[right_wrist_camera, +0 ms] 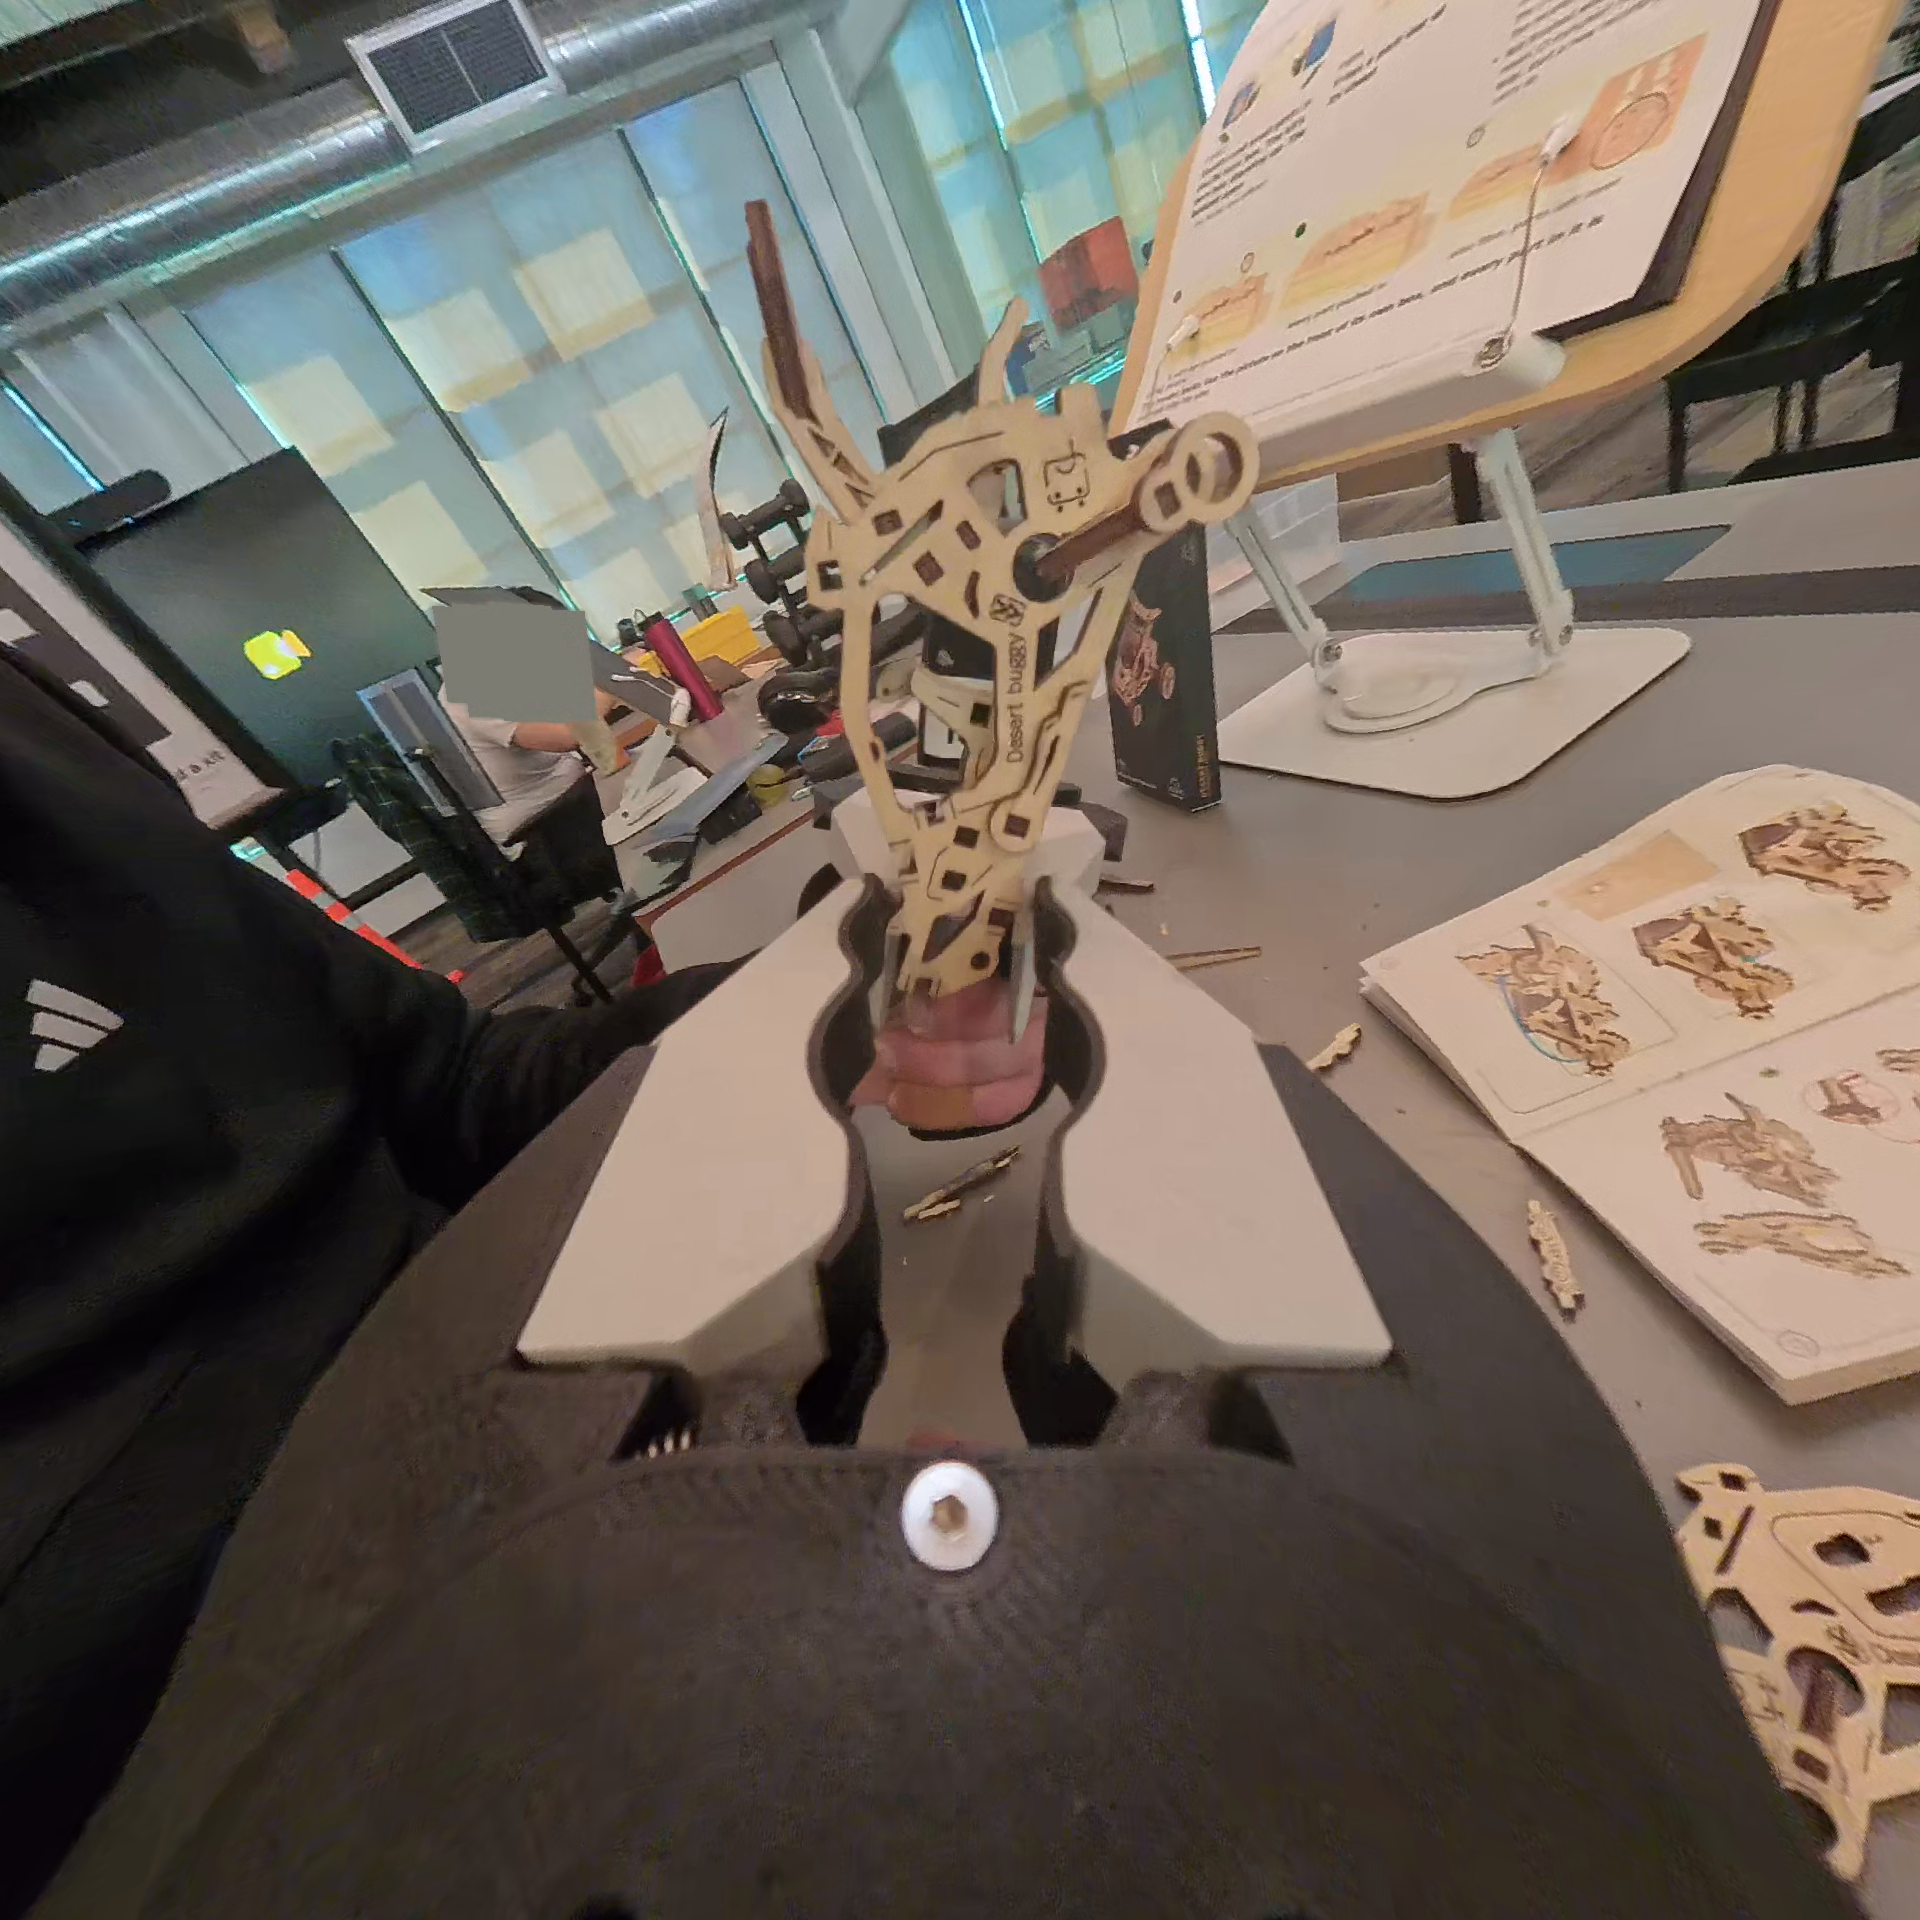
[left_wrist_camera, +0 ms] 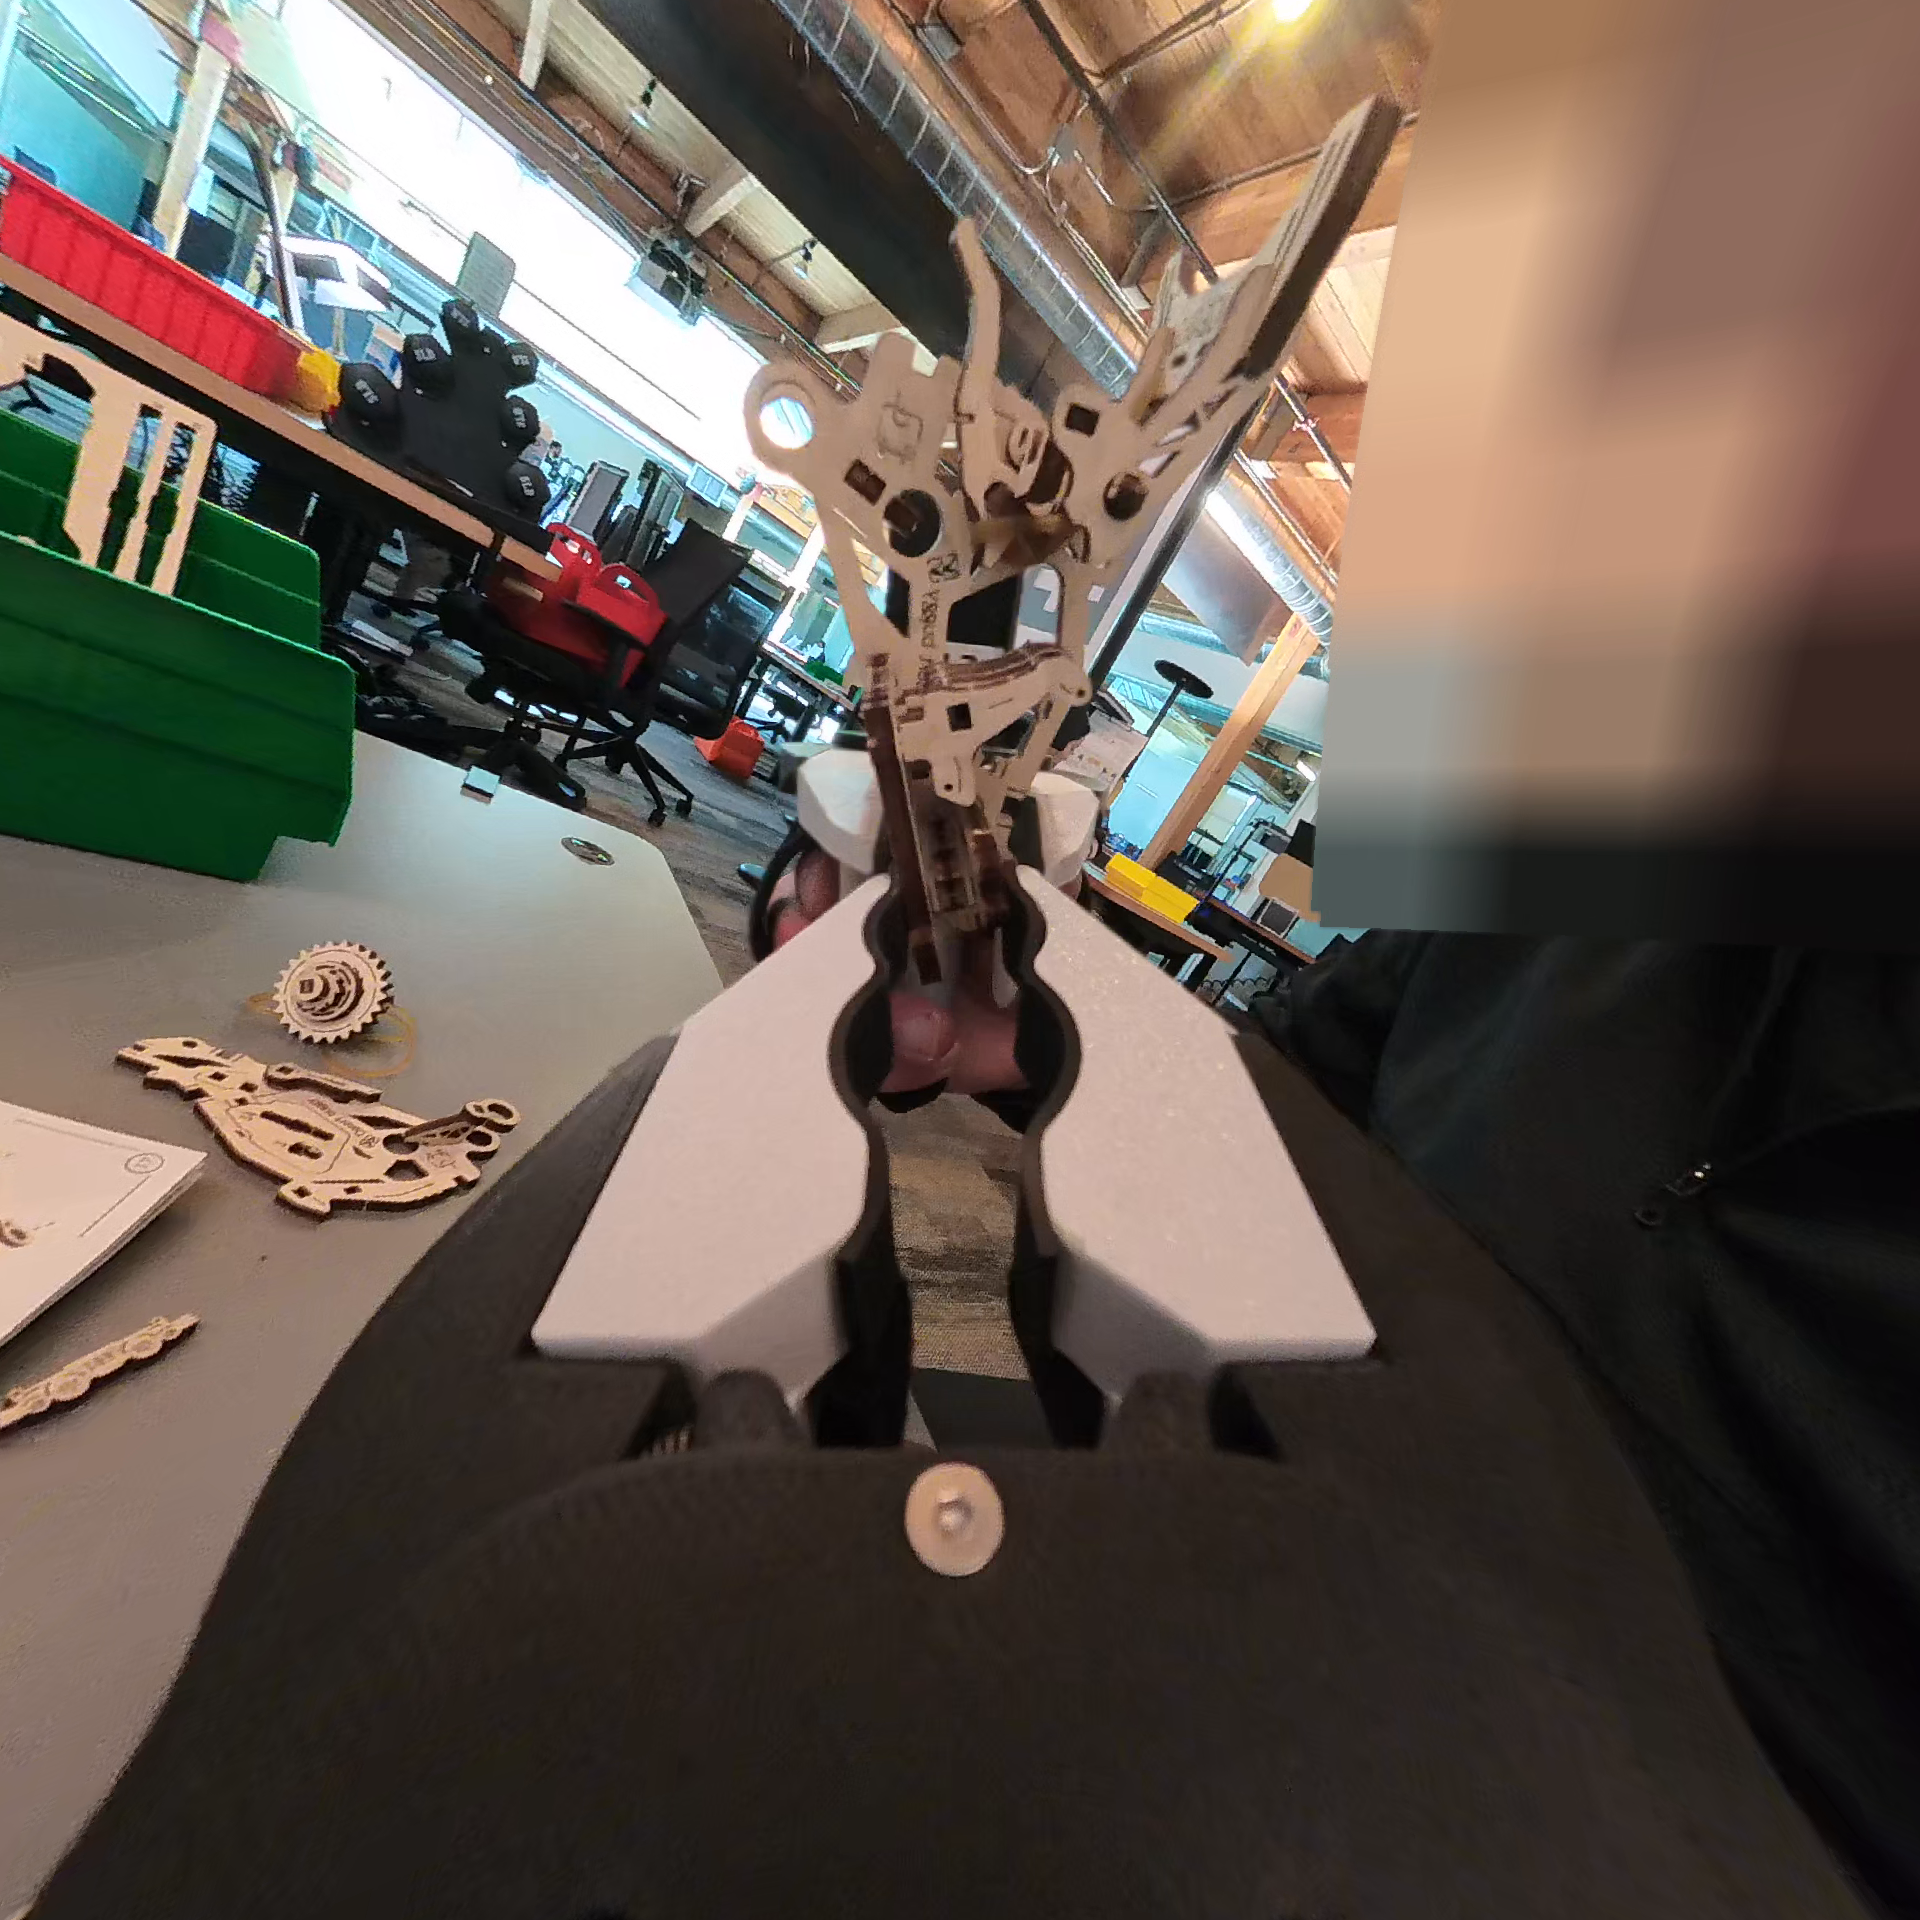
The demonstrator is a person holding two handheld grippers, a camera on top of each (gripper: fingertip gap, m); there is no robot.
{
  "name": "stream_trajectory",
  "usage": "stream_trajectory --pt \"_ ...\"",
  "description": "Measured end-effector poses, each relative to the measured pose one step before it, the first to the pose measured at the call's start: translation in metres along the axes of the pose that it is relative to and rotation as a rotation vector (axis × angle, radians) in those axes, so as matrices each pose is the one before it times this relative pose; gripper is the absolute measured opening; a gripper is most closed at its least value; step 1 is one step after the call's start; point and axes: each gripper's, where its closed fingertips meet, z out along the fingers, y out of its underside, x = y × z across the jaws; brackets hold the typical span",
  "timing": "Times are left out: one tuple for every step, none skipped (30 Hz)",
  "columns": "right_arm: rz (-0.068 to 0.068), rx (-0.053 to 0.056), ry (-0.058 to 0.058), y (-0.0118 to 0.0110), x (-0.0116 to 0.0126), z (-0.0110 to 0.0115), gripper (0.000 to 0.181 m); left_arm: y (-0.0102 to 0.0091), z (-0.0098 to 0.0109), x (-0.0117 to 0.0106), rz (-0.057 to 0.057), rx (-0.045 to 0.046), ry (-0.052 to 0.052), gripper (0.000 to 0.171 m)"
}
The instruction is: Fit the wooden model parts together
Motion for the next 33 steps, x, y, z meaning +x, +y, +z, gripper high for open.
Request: stream_trajectory --pt "-0.0105 0.0011 0.0047 -0.00044 -0.00040 -0.00035 0.023 0.00037 -0.00009 -0.00048 -0.0008 -0.00146 -0.0014 0.015" --pt "-0.0013 -0.0024 0.0003 -0.00012 -0.00031 -0.00023 0.022 -0.00008 0.00017 0.00037 0.0031 0.00258 0.0024 0.015" --pt "-0.0011 0.0045 0.0001 -0.00087 -0.00035 -0.00024 0.022 -0.00030 0.00046 -0.00010 0.0001 0.00276 -0.0006 0.015" --pt "-0.0077 0.0073 0.0039 -0.00132 -0.00024 -0.00037 0.022 -0.00044 0.00039 0.00046 -0.0014 0.00415 0.0042 0.015" --pt "-0.0072 0.0022 0.0014 -0.00069 -0.00071 -0.00023 0.022 -0.00132 -0.00008 0.00100 -0.0009 0.01017 0.0080 0.015" --pt "-0.0042 0.0012 -0.0003 -0.00043 -0.00042 -0.00039 0.022 -0.00221 -0.00102 0.00037 -0.0025 0.01581 0.0038 0.017" --pt "-0.0052 0.0039 0.0041 -0.00078 0.00042 -0.00092 0.022 -0.00286 -0.00158 -0.00071 -0.0035 0.01864 -0.0039 0.020" --pt "-0.0080 -0.0004 0.0035 -0.00002 0.00017 -0.00079 0.022 -0.00234 -0.00110 0.00019 -0.0029 0.01284 -0.0003 0.024" --pt "-0.0094 -0.0073 -0.0026 0.00105 -0.00083 -0.00014 0.022 -0.00203 -0.00029 0.00039 -0.0072 0.01002 0.0015 0.028" --pt "-0.0081 -0.0016 0.0013 0.00063 -0.00053 0.00013 0.022 -0.00062 0.00103 0.00064 -0.0069 0.00202 0.0021 0.029" --pt "-0.0051 0.0027 0.0028 -0.00009 -0.00028 0.00028 0.021 0.00196 0.00234 0.00033 -0.0005 -0.01284 -0.0021 0.030" --pt "-0.0059 0.0025 0.0036 -0.00005 -0.00017 0.00048 0.021 0.00124 0.00244 -0.00049 0.0001 -0.00430 -0.0073 0.031" --pt "-0.0062 0.0082 0.0042 -0.00099 -0.00028 0.00031 0.021 -0.00128 0.00091 -0.00031 -0.0110 0.01512 -0.0009 0.030" --pt "0.0035 0.0050 0.0004 -0.00080 0.00008 0.00006 0.021 -0.00045 -0.00017 0.00016 -0.0108 0.01045 0.0092 0.029" --pt "0.0009 -0.0017 -0.0011 -0.00005 -0.00002 0.00003 0.021 0.00028 -0.00045 -0.00048 -0.0065 0.00605 0.0043 0.029" --pt "-0.0037 -0.0029 0.0035 0.00068 0.00032 0.00015 0.021 0.00032 -0.00049 -0.00028 -0.0056 0.00405 0.0050 0.029" --pt "-0.0022 -0.0008 0.0000 0.00034 -0.00044 0.00016 0.021 0.00025 -0.00036 0.00074 -0.0016 0.00329 0.0091 0.028" --pt "-0.0061 0.0021 0.0002 -0.00027 -0.00105 0.00002 0.021 -0.00021 -0.00013 0.00143 -0.0011 0.00494 0.0118 0.028" --pt "-0.0045 0.0056 0.0003 -0.00076 -0.00121 0.00020 0.021 -0.00078 -0.00005 0.00162 0.0033 0.00920 0.0127 0.029" --pt "0.0055 0.0118 -0.0063 -0.00158 -0.00154 0.00025 0.021 -0.00146 -0.00051 0.00156 -0.0010 0.01399 0.0152 0.026" --pt "0.0138 0.0222 -0.0091 -0.00298 -0.00105 -0.00042 0.021 -0.00189 -0.00096 0.00105 -0.0044 0.01721 0.0137 0.024" --pt "0.0143 0.0200 0.0022 -0.00257 0.00092 -0.00066 0.021 -0.00021 -0.00093 0.00161 -0.0087 0.00442 0.0176 0.023" --pt "0.0110 0.0079 -0.0033 -0.00058 0.00050 -0.00038 0.021 0.00170 -0.00042 -0.00088 -0.0025 -0.00834 -0.0023 0.023" --pt "0.0128 0.0111 -0.0022 -0.00058 0.00065 -0.00043 0.021 0.00275 0.00010 -0.00179 0.0093 -0.01523 -0.0155 0.022" --pt "0.0101 0.0110 -0.0029 -0.00025 0.00044 -0.00032 0.021 0.00052 -0.00001 -0.00062 0.0080 -0.00061 -0.0087 0.020" --pt "-0.0061 -0.0085 0.0003 0.00251 -0.00042 0.00094 0.021 -0.00142 0.00003 0.00021 0.0000 0.01113 0.0000 0.018" --pt "-0.0219 -0.0160 0.0091 0.00338 -0.00060 0.00149 0.021 0.00187 0.00071 -0.00071 0.0015 -0.01177 -0.0046 0.016" --pt "-0.0110 0.0053 0.0023 -0.00005 -0.00160 0.00088 0.021 0.00122 0.00077 0.00007 0.0096 -0.00706 -0.0022 0.015" --pt "0.0010 0.0133 0.0003 -0.00139 -0.00083 0.00041 0.021 -0.00141 0.00041 0.00063 0.0032 0.01232 0.0003 0.015" --pt "0.0008 0.0150 0.0039 -0.00133 0.00042 -0.00010 0.021 -0.00074 0.00077 -0.00050 -0.0022 0.00820 -0.0049 0.015" --pt "0.0013 0.0156 0.0040 -0.00110 0.00062 -0.00018 0.021 0.00026 0.00045 0.00009 -0.0034 0.00043 0.0022 0.015" --pt "0.0034 0.0102 0.0019 -0.00030 -0.00004 0.00007 0.021 -0.00067 -0.00057 0.00005 -0.0051 0.00479 0.0049 0.015" --pt "-0.0005 0.0031 0.0049 0.00048 0.00009 0.00031 0.021 -0.00077 -0.00108 -0.00024 -0.0035 0.00681 0.0034 0.015"
